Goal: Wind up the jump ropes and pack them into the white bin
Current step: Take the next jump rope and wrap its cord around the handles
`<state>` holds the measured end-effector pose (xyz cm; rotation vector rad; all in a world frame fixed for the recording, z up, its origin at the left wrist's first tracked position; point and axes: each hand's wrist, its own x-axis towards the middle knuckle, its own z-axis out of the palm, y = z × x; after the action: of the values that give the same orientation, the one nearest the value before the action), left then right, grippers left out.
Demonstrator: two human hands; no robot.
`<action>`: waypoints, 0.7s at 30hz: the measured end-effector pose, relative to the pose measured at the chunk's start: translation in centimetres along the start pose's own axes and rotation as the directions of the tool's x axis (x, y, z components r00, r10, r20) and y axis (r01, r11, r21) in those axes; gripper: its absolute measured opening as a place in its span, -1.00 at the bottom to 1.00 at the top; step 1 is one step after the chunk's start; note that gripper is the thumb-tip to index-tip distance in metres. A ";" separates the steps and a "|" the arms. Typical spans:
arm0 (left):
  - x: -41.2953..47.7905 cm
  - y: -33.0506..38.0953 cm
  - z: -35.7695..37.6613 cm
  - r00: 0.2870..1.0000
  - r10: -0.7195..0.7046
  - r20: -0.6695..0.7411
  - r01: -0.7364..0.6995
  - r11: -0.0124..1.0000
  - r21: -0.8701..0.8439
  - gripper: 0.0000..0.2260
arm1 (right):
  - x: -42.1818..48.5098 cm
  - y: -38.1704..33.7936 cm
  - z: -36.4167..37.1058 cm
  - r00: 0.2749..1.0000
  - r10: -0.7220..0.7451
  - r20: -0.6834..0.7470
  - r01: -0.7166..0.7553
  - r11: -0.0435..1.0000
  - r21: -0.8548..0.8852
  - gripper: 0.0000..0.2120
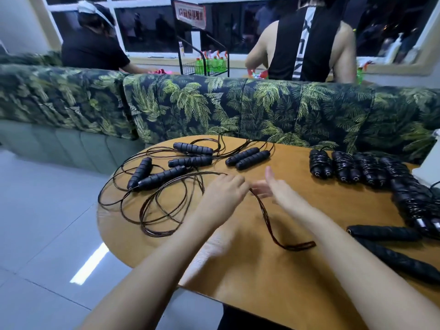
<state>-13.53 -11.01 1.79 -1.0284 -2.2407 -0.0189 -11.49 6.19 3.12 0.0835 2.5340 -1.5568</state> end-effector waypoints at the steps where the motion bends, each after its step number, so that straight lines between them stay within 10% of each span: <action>1: -0.1 1.0 -0.3 0.999 0.039 0.009 -0.039 0.999 -0.004 -0.74 | 0.8 -1.1 -0.1 0.995 0.087 0.057 -0.091 0.993 0.070 -0.34; 6: -1.2 3.1 0.8 0.988 0.128 0.088 -0.114 0.982 -0.148 -0.62 | 3.1 -3.8 1.1 0.904 0.222 0.366 -0.231 0.973 -0.018 -0.66; 11: -2.1 -1.4 -1.1 0.981 -0.167 -0.095 0.101 0.871 -0.481 -0.70 | 3.7 -3.9 2.3 0.973 -0.134 0.187 0.164 0.973 -0.160 -0.75; 14: -2.3 -5.8 -1.3 0.886 -0.452 0.104 0.463 0.856 -0.229 -0.63 | 3.5 -3.5 2.1 0.949 -0.302 0.090 0.314 0.895 -0.317 -0.75; 21: -3.3 -11.0 -3.6 0.821 -0.560 0.112 0.569 0.817 -0.090 -0.91 | 0.6 -2.4 -1.5 0.821 -0.480 -0.309 0.318 0.834 -0.452 -0.74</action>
<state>-17.45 -21.78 5.40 -0.3823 -2.5686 -0.3822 -12.55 6.38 5.79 -0.2248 3.3344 -1.2161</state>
